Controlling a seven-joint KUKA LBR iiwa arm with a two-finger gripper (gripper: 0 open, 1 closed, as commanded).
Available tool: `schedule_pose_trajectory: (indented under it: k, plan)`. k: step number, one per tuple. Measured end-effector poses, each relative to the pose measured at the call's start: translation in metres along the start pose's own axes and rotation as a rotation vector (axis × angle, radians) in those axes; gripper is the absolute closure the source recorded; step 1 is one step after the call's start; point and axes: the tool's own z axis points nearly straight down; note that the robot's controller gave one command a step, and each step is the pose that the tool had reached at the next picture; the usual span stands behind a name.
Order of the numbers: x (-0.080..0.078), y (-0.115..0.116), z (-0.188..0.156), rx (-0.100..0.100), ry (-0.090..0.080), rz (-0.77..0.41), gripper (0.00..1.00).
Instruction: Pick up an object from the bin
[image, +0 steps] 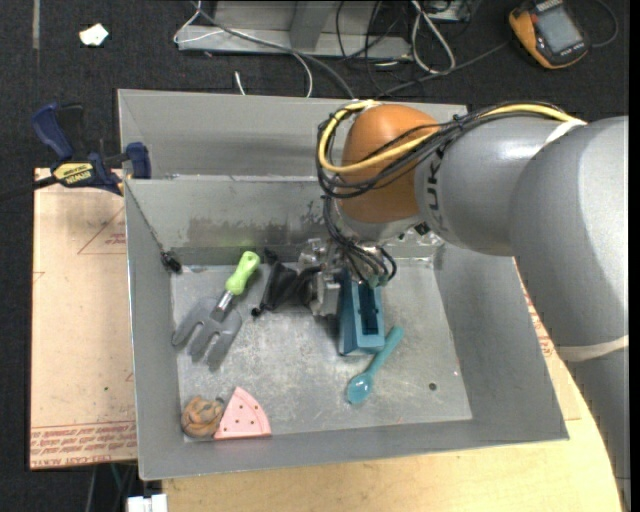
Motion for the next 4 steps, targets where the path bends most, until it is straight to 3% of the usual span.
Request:
schedule_pose_trajectory:
  k: [1,2,3,4]
  plan:
    - [0.006,0.0,-0.052,0.001,0.005,0.019,1.0]
    - [0.007,0.001,-0.125,0.0,-0.007,-0.039,1.0]
    - [0.006,0.005,-0.153,-0.001,0.0,-0.023,1.0]
    - [0.0,0.024,-0.104,0.0,-0.013,-0.049,1.0]
